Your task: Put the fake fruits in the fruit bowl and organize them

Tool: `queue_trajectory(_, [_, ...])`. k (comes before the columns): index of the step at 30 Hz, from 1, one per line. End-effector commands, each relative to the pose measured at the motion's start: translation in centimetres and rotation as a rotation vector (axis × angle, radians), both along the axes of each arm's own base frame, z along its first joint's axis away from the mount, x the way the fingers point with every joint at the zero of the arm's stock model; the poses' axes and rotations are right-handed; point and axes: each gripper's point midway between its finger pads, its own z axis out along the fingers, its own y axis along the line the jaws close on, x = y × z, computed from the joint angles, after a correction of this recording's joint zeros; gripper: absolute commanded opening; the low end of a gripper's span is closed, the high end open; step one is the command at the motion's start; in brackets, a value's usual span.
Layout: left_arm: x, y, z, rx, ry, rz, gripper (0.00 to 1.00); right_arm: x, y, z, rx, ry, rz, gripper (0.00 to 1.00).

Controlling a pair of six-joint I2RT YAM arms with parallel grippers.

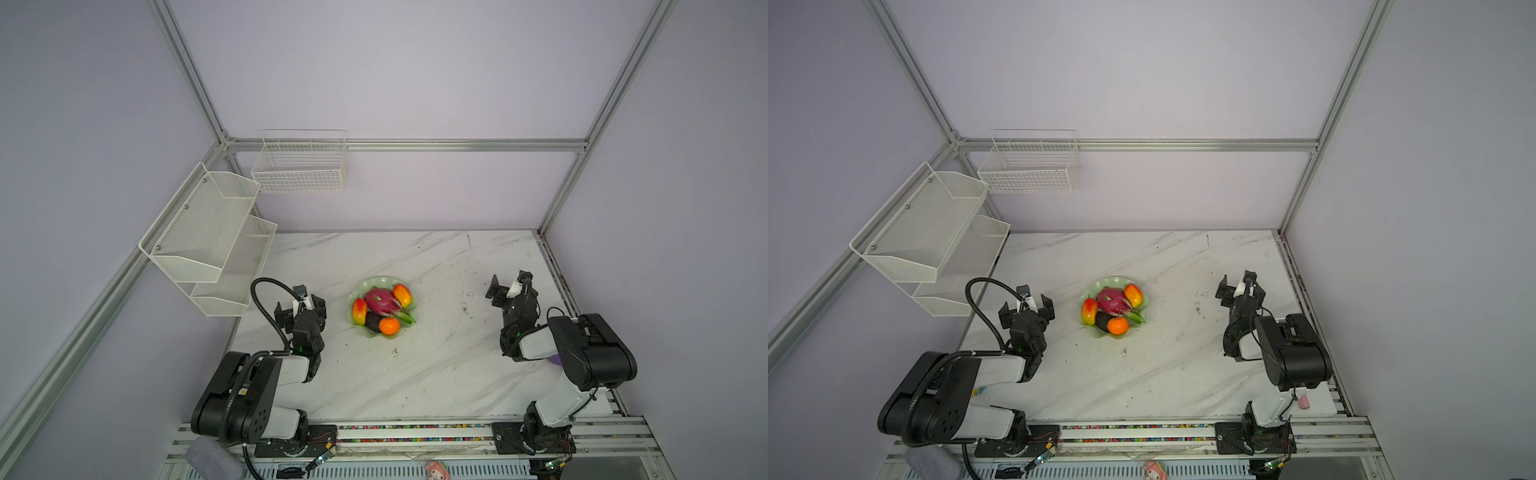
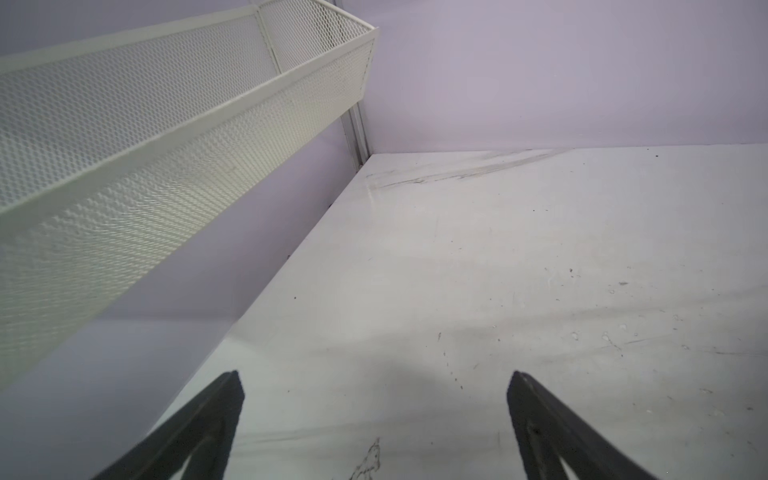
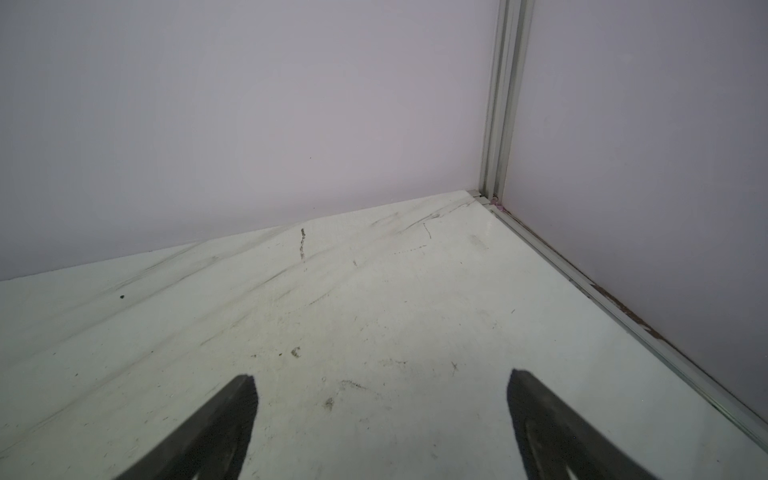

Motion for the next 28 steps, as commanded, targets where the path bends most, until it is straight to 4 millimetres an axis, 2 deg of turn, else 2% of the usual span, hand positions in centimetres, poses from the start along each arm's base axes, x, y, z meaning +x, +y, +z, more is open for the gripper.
queue_trajectory(1, [2.0, -1.6, 1.6, -0.014, -0.132, -0.12, 1.0, 0.7, 1.6, 2.1, -0.033, -0.081, 0.112, 0.97])
queue_trajectory(4, [2.8, -1.2, 0.4, -0.068, -0.037, -0.094, 1.0, 2.4, 1.3, 0.7, -0.033, 0.011, 0.089, 0.97])
queue_trajectory(6, [3.4, -0.6, 0.1, -0.089, -0.015, -0.097, 1.0, 2.2, 1.1, 1.2, -0.042, -0.028, 0.079, 0.97])
queue_trajectory(28, [3.3, -0.5, 0.1, -0.091, -0.025, -0.102, 1.0, 2.1, 1.2, 1.1, -0.045, -0.017, 0.08, 0.97])
